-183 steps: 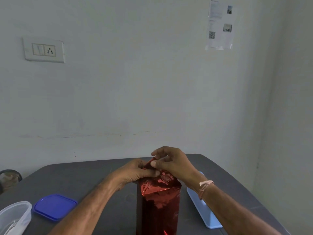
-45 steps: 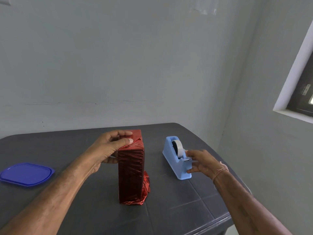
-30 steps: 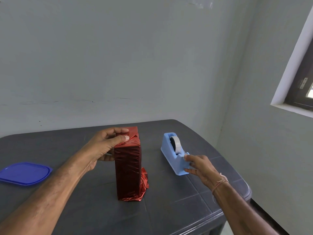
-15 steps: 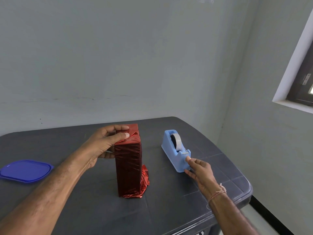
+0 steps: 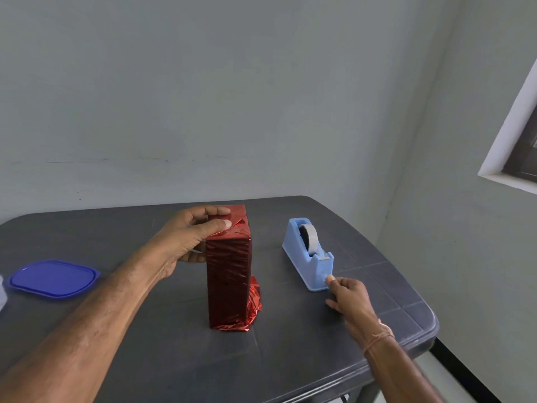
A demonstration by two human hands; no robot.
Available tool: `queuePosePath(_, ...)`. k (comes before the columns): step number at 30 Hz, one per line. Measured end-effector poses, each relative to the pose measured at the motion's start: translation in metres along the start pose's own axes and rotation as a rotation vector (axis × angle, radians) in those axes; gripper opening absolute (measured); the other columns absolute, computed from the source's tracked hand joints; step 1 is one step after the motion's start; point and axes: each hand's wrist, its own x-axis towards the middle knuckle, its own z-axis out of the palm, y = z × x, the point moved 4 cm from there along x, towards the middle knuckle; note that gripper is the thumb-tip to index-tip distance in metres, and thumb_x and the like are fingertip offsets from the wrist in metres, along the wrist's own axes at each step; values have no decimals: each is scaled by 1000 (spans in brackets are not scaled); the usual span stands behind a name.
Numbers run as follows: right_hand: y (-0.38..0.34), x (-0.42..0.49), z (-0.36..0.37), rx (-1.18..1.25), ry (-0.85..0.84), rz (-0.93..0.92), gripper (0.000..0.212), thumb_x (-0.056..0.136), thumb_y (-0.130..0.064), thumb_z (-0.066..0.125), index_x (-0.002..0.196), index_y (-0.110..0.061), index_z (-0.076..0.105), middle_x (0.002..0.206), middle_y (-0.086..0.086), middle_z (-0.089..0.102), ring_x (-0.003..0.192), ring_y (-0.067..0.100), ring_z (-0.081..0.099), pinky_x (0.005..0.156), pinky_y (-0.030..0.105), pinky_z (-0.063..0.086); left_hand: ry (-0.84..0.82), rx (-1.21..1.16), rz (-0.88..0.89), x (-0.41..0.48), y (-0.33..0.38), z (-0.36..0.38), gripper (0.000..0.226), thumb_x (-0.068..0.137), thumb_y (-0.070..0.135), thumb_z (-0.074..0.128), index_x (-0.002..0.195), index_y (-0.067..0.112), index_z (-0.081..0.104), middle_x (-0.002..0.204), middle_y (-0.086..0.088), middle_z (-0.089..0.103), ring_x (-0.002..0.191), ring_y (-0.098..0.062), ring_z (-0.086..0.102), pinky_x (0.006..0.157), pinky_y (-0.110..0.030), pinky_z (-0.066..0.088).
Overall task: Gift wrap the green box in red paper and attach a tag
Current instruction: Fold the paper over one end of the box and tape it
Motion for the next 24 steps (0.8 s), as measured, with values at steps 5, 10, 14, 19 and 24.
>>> queuePosePath(5, -81, -37, 11, -171, -370, -219, 28, 99, -37, 63, 102, -11, 72, 106, 0, 66, 100, 12, 61, 81, 31, 59, -7, -4, 11, -2, 1, 4, 23, 87, 29, 78, 109, 37, 76, 110, 0, 73, 78, -16, 65, 60, -27, 57)
queuePosePath(10, -193, -61, 57, -527, -680, -444, 29, 102, -42, 58, 110, -20, 75, 109, -18, 72, 108, -3, 61, 95, 29, 55, 13, -8, 23, -5, 5, 3, 21, 87, 29, 79, 107, 37, 76, 110, 2, 72, 77, -17, 66, 63, -29, 58)
queuePosePath(14, -245, -64, 104, -879, -748, -536, 36, 103, -47, 53, 112, -19, 74, 124, 5, 67, 124, 17, 58, 95, 32, 51, 15, -21, 18, -5, 5, 2, 21, 86, 30, 81, 104, 39, 77, 102, 6, 75, 71, -14, 68, 62, -29, 59)
queuePosePath(19, -265, -56, 143, -1226, -743, -559, 30, 101, -57, 52, 93, -30, 63, 105, -6, 64, 105, 13, 59, 97, 34, 53, 15, -26, 18, -5, 6, 2, 24, 86, 31, 81, 107, 41, 76, 105, 6, 73, 74, -13, 71, 60, -26, 58)
queuePosePath(24, -262, -54, 158, -1403, -775, -571, 31, 102, -52, 51, 108, -22, 59, 95, -11, 57, 92, 8, 56, 91, 33, 49, 9, -40, 27, -6, 8, 2, 26, 87, 28, 80, 110, 38, 73, 99, 7, 72, 61, -4, 70, 52, -20, 54)
